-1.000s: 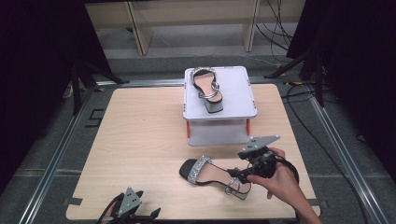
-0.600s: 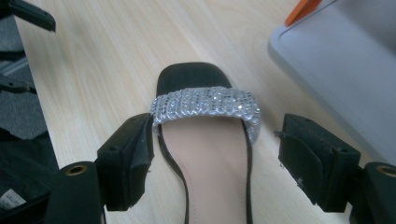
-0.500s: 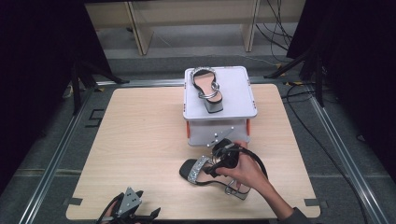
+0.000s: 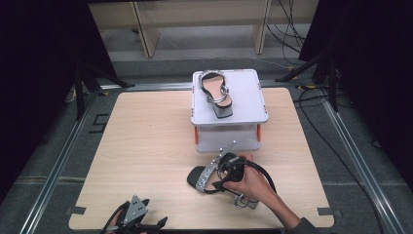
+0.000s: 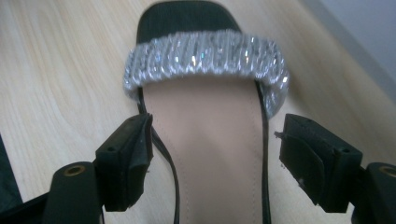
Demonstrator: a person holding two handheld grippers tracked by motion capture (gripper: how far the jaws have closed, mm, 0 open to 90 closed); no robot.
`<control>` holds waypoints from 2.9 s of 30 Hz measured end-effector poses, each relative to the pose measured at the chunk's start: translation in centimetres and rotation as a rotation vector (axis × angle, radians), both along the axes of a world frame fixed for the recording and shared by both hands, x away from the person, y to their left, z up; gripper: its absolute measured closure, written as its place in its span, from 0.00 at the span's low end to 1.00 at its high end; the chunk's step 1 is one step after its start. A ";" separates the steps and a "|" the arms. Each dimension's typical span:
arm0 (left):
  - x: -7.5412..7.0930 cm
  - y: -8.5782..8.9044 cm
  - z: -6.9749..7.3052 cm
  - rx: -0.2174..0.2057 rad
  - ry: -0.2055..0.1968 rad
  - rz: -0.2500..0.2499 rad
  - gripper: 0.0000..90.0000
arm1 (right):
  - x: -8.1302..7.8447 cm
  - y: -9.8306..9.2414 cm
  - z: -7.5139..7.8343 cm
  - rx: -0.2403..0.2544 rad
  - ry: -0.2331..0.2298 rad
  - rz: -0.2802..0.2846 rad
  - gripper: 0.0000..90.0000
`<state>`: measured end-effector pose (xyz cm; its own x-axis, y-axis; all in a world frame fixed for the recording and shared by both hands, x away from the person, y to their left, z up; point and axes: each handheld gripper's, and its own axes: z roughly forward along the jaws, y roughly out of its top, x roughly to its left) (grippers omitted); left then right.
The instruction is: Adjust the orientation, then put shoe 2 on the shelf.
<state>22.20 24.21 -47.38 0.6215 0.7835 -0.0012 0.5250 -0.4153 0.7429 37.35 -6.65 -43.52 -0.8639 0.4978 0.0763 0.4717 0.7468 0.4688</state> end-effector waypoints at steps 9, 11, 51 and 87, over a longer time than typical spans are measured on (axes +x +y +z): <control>0.0 -0.1 0.0 0.013 -0.001 0.002 0.18 | -0.6 -1.0 -1.3 -0.028 0.007 0.003 0.27; -0.1 -0.1 0.0 0.006 -0.003 0.006 0.18 | -0.8 -1.1 -1.4 -0.031 0.021 -0.013 0.26; -0.2 0.0 0.1 -0.003 -0.018 -0.005 0.17 | -1.8 -1.4 -1.9 -0.150 -0.042 0.064 0.47; -0.2 -0.1 0.0 -0.026 -0.006 0.006 0.17 | 2.5 -1.0 16.8 0.136 -0.275 -0.016 0.48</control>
